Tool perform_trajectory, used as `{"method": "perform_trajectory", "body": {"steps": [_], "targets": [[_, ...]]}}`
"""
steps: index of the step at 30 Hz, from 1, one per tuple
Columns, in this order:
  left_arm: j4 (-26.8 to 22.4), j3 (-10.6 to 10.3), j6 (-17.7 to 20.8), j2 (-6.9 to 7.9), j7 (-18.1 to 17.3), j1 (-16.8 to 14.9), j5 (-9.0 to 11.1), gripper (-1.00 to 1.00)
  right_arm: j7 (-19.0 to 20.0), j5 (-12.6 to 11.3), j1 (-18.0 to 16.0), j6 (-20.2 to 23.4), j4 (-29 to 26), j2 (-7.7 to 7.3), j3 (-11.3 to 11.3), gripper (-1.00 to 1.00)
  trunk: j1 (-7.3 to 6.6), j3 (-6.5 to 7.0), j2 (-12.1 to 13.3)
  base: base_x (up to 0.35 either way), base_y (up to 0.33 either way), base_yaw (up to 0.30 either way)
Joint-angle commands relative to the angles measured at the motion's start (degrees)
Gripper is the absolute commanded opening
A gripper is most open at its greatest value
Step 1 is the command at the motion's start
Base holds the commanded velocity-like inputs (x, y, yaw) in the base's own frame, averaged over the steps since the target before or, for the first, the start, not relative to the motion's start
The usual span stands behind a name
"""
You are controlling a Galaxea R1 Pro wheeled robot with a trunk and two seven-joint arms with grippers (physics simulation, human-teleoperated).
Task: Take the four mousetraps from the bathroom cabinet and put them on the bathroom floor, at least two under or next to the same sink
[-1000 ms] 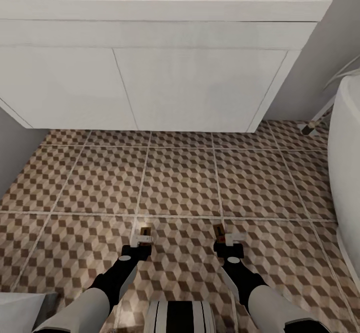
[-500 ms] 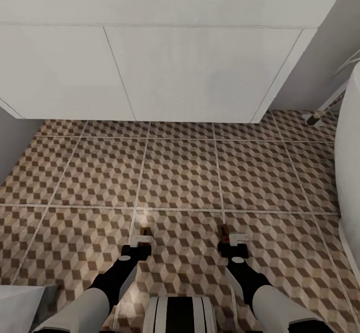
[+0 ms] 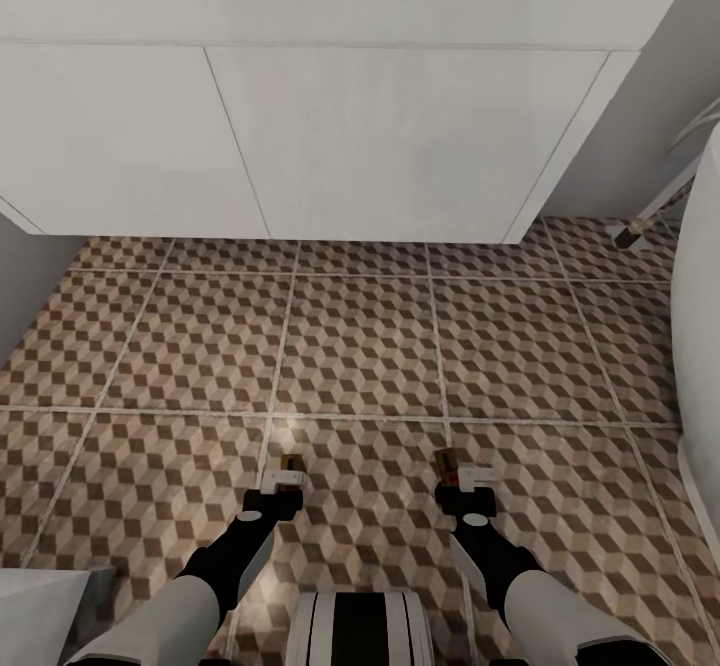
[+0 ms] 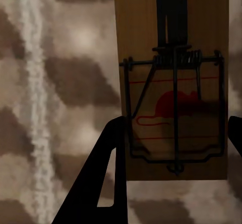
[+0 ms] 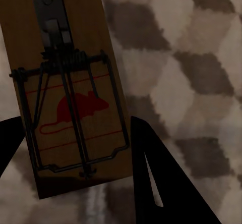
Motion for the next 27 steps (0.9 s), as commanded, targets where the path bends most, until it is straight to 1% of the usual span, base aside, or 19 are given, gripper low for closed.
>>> {"method": "perform_trajectory", "body": {"steps": [1,6,9,14,17,19,20,21,22,24,27], "targets": [[-0.13,-0.32,0.41,0.04,0.49,0.01,-0.38,-1.0,-0.6,-0.11,-0.03,-0.09,0.06,0.0,0.39,-1.0,-0.01,-0.03,-0.01,0.0,0.0,0.0],[-0.16,-0.37,0.42,0.09,0.63,0.01,-0.62,-1.0,-0.6,-0.11,-0.03,-0.09,0.06,0.04,0.39,-1.0,-0.01,-0.03,-0.01,0.0,0.0,0.0],[0.1,-0.74,-0.04,0.23,0.78,0.01,-0.86,-1.0,-0.6,-0.14,-0.03,-0.11,0.06,0.04,0.39,-1.0,-0.01,-0.03,-0.01,0.0,0.0,0.0],[1.29,-0.62,-0.59,0.82,0.31,0.06,-0.45,-1.0,-0.49,-0.16,-0.03,-0.24,0.09,0.11,0.6,-1.0,-0.01,-0.03,-0.01,0.0,0.0,0.0],[3.23,-0.54,-2.29,1.87,-0.52,0.02,-0.36,-1.0,0.38,-0.19,-0.03,-0.46,0.13,0.17,0.8,-1.0,-0.01,-0.03,-0.01,0.0,0.0,0.0],[4.36,-0.52,-4.2,2.88,-2.16,0.02,-0.34,-1.0,1.04,-0.17,-0.03,-0.57,0.14,0.28,0.86,-1.0,-0.01,-0.03,-0.01,0.0,0.0,0.0],[4.89,-0.48,-5.18,3.67,-3.57,0.01,-0.3,-1.0,1.55,-0.18,-0.03,-0.65,0.15,0.29,0.85,-1.0,-0.01,-0.03,-0.01,0.0,0.0,0.0],[5.09,-0.46,-5.52,4.07,-4.22,0.01,-0.28,-1.0,1.84,-0.19,-0.03,-0.68,0.16,0.28,0.83,-1.0,-0.01,-0.03,-0.01,0.0,0.0,0.0],[5.38,-0.44,-6.09,4.76,-5.33,0.01,-0.25,-1.0,2.41,-0.21,-0.03,-0.73,0.16,0.26,0.73,-1.0,-0.01,-0.03,-0.01,0.0,0.0,0.0],[5.63,-0.43,-6.73,5.45,-6.39,0.01,-0.23,-1.0,3.14,-0.22,-0.03,-0.81,0.16,0.21,0.57,-1.0,-0.01,-0.03,-0.01,0.0,0.0,0.0],[5.74,-0.42,-7.17,5.86,-7.05,0.02,-0.26,-1.0,3.73,-0.2,-0.03,-0.9,0.15,0.17,0.42,-1.0,-0.01,-0.03,-0.01,0.0,0.0,0.0]]}}
